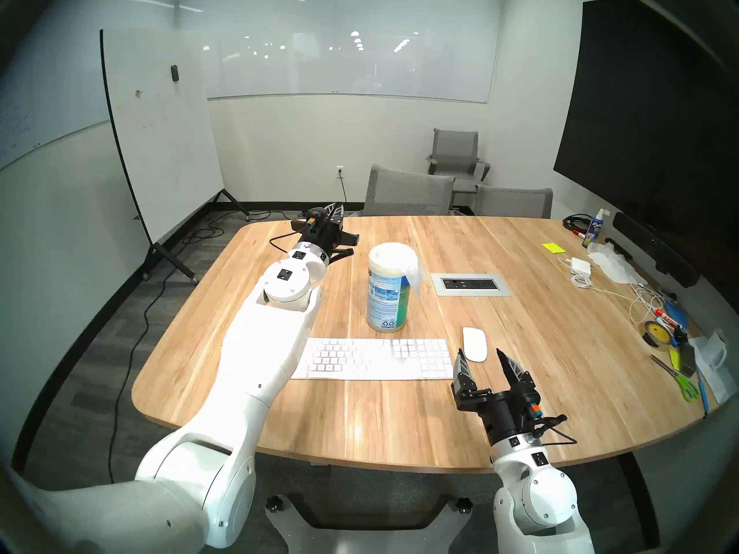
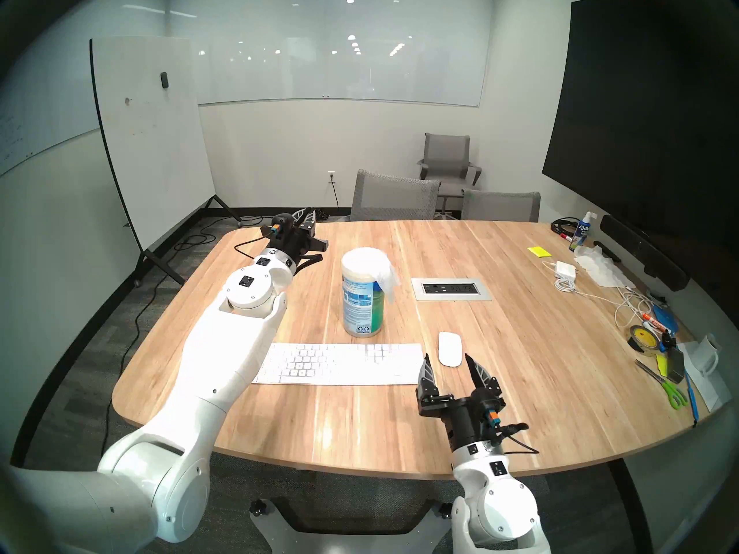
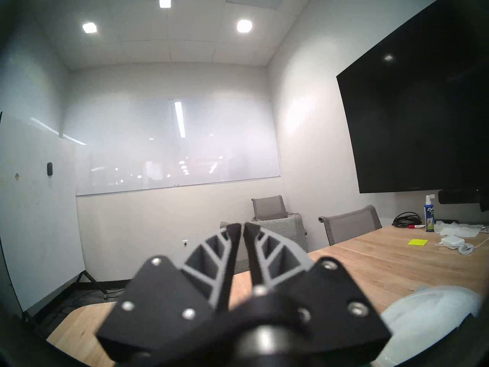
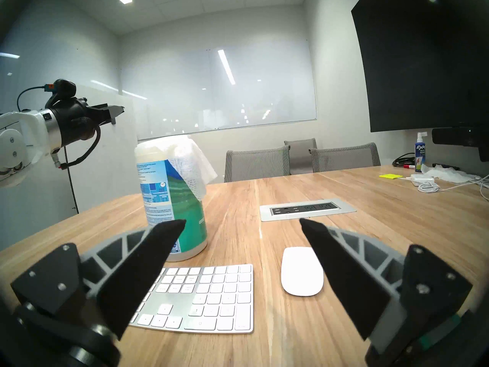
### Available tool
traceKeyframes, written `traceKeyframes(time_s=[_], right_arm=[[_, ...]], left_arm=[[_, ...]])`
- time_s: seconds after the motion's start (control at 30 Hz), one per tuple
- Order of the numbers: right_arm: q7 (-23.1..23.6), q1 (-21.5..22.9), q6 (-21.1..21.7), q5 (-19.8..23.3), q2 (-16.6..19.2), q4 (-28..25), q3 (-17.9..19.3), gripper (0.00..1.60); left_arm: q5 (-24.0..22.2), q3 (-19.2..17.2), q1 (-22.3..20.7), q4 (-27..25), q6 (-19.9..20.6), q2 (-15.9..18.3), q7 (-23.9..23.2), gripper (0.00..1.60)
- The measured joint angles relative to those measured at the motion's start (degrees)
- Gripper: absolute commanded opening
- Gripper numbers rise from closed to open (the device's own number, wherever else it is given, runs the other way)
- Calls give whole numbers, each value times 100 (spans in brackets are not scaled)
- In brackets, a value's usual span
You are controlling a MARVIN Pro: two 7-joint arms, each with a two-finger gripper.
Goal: Wipe the keyboards and mice with a disinfecting wipe, then set the wipe down
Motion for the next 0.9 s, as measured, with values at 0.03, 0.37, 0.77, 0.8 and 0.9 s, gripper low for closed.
traceKeyframes(time_s=[0.03, 0.37, 0.77, 0.8, 0.9], right_arm=[[0, 3, 0, 0, 0, 0, 0, 160], [0, 47, -3, 0, 0, -6, 0, 160], [0, 108, -6, 1, 0, -22, 0, 160], [0, 116, -7, 1, 0, -24, 0, 160], [0, 126, -7, 1, 0, -26, 0, 160]], left_arm=[[0, -1, -27, 53, 7, -2, -13, 0], [-7, 3, -333, 732, 93, -45, -155, 0], [-8, 67, -826, 1525, 203, -175, -290, 160], [-8, 72, -897, 1629, 219, -195, -301, 160], [-8, 76, -990, 1764, 238, -219, -315, 160]])
